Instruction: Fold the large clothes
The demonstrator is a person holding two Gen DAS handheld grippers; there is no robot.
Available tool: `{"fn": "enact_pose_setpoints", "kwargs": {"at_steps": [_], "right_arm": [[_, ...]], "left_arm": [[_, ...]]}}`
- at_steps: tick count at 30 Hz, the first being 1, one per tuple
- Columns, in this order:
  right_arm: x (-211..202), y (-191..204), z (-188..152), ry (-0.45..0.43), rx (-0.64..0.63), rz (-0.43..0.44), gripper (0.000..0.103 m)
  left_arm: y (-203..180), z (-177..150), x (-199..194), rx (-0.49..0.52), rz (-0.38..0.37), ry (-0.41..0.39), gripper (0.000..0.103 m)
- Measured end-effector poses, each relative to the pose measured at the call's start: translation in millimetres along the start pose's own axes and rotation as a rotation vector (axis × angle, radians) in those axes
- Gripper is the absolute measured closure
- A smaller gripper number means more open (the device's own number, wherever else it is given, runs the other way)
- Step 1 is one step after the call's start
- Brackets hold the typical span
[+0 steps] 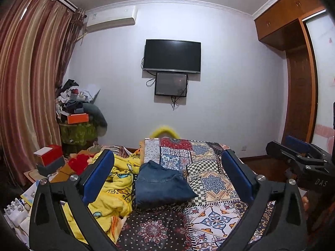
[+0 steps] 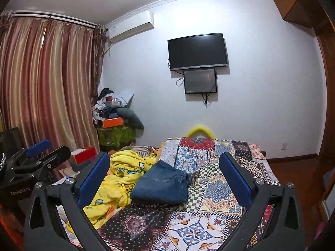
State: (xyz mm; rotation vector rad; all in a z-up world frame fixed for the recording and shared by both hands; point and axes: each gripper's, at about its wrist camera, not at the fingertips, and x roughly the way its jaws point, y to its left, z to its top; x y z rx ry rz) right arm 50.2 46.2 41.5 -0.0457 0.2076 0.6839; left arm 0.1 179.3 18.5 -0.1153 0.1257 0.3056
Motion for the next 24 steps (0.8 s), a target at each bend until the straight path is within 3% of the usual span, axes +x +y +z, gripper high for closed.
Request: {"fn": "enact_pose_setpoints", "kwargs": {"at_steps": [24], "right_arm": [[-3.8, -1.5, 2.8, 0.022, 0.009, -0.008, 0.000]], "left_arm": [[7.5, -2.9, 6.7, -0.007, 0.000, 0.015, 0.000]]}}
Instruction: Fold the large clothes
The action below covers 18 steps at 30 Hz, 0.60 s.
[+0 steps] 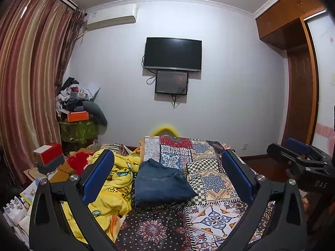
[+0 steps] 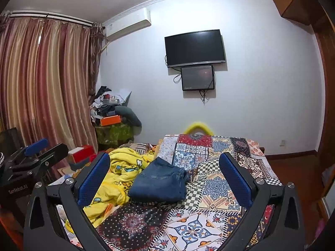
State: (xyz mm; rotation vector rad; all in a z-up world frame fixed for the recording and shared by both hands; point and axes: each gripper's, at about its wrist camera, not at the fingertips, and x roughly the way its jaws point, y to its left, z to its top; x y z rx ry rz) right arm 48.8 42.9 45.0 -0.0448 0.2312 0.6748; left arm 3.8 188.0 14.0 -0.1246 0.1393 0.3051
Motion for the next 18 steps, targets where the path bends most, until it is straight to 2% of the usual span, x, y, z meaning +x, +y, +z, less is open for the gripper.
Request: {"fn": "enact_pose_setpoints", "kwargs": {"at_steps": [18], "right_arm": [[2.0, -4.2, 0.4, 0.010, 0.004, -0.010, 0.000]], "left_arm": [[-2.0, -0.6, 4.9, 0.012, -0.019, 0.017, 0.000]]}}
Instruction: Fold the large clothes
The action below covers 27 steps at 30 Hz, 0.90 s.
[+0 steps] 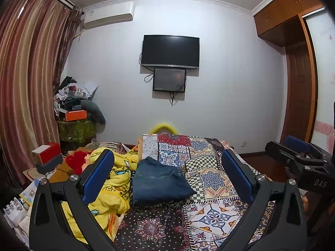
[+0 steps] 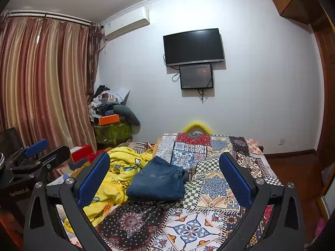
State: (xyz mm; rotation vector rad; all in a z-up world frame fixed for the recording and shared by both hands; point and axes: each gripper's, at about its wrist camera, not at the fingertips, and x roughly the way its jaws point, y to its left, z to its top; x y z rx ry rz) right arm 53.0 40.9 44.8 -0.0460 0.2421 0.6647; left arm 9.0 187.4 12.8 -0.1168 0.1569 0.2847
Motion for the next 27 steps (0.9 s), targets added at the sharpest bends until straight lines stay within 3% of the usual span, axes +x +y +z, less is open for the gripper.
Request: {"fn": "enact_pose_setpoints", "kwargs": {"at_steps": [20, 27], "right_arm": [[1.6, -3.8, -1.1, -0.001, 0.001, -0.023, 0.000], [2.5, -4.1, -0.6, 0.003, 0.002, -0.025, 0.000]], "left_arm": [[0.8, -2.9, 10.8, -0.028, -0.061, 0.050, 0.000], [5.2, -3.8, 11.8, -0.041, -0.050, 0.046, 0.000]]}}
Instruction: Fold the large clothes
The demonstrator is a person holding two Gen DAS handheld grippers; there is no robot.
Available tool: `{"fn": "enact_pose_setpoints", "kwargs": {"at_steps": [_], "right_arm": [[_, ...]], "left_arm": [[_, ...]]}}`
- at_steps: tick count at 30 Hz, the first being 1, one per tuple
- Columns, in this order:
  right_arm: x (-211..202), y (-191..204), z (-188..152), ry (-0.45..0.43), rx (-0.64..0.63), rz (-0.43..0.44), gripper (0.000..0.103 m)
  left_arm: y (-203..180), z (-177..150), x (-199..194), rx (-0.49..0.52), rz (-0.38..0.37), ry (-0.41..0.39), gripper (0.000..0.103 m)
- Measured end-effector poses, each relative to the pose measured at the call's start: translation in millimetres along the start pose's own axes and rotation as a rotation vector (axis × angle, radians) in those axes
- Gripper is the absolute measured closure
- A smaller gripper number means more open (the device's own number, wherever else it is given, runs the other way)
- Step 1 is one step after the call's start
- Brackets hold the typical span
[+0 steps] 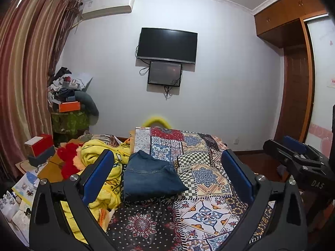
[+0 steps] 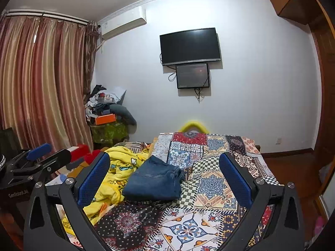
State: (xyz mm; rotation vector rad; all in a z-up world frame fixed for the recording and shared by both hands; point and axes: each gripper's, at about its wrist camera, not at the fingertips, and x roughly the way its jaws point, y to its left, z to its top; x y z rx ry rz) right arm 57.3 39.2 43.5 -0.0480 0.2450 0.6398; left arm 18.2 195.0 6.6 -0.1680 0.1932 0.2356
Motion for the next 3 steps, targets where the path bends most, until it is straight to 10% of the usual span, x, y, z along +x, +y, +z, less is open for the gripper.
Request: {"fn": "enact_pose_setpoints", "kwargs": {"at_steps": [3], "right_arm": [[-0.5, 0.4, 0.1, -0.005, 0.000, -0.004, 0.000]], "left_arm": [[2.7, -0.8, 2.5, -0.012, -0.006, 0.010, 0.000]]}}
